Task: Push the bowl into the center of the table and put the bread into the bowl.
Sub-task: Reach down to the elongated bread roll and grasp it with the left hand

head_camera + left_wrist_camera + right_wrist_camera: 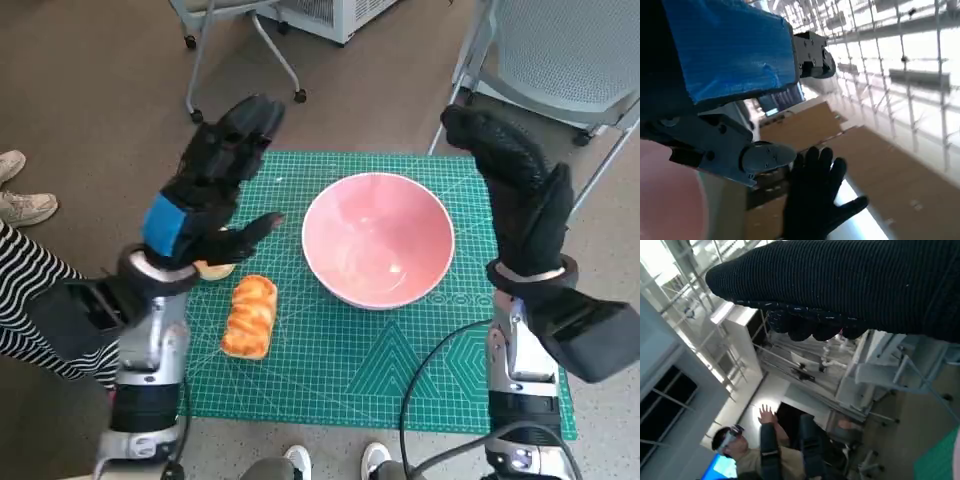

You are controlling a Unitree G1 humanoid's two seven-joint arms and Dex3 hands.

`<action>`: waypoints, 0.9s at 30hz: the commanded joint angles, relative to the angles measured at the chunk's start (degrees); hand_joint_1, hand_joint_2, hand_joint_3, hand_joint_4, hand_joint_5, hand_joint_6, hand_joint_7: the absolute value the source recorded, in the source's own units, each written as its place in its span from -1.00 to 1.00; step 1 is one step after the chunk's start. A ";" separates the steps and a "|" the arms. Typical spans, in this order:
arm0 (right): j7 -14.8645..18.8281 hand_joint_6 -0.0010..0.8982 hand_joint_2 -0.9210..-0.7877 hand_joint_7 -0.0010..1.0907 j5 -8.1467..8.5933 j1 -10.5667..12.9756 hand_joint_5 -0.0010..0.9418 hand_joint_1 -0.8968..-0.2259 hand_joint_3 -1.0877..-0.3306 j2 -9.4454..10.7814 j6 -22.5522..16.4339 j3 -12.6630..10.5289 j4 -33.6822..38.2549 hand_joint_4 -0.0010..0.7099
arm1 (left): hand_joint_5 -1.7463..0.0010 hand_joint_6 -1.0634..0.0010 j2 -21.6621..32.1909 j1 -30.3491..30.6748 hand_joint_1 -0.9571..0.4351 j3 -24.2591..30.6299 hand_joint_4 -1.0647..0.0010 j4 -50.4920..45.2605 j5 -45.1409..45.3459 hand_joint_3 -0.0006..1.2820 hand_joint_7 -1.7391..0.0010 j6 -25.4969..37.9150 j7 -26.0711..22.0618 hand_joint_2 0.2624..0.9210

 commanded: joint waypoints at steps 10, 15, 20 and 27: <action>-0.71 -0.84 -1.00 0.02 -0.04 2.72 -0.96 -0.39 0.06 -0.92 2.48 -0.58 -1.17 -0.49 | 0.95 0.57 24.23 -8.69 0.27 -2.21 0.20 18.40 19.63 -0.87 0.43 -28.58 -7.90 1.00; -1.28 -0.84 -1.00 0.02 -0.21 2.96 -0.96 -0.37 0.06 -0.81 3.19 -0.58 -1.76 -0.48 | 0.99 0.37 27.93 -10.95 0.31 -4.49 0.15 25.23 28.33 -0.94 0.61 -37.32 -4.26 1.00; -1.75 -0.84 -1.00 0.02 -0.31 3.04 -0.96 -0.34 0.06 -0.56 3.47 -0.49 -1.82 -0.47 | 1.00 0.21 29.87 -12.86 0.29 -6.31 0.15 30.29 37.63 -0.99 0.76 -45.52 1.36 0.94; -2.17 -0.85 -1.00 0.03 -0.09 3.15 -0.96 -0.33 0.06 -0.30 3.80 -0.40 -1.71 -0.45 | 1.00 0.23 31.91 -14.62 0.24 -9.51 0.29 33.12 50.57 -0.99 0.85 -52.86 8.68 0.73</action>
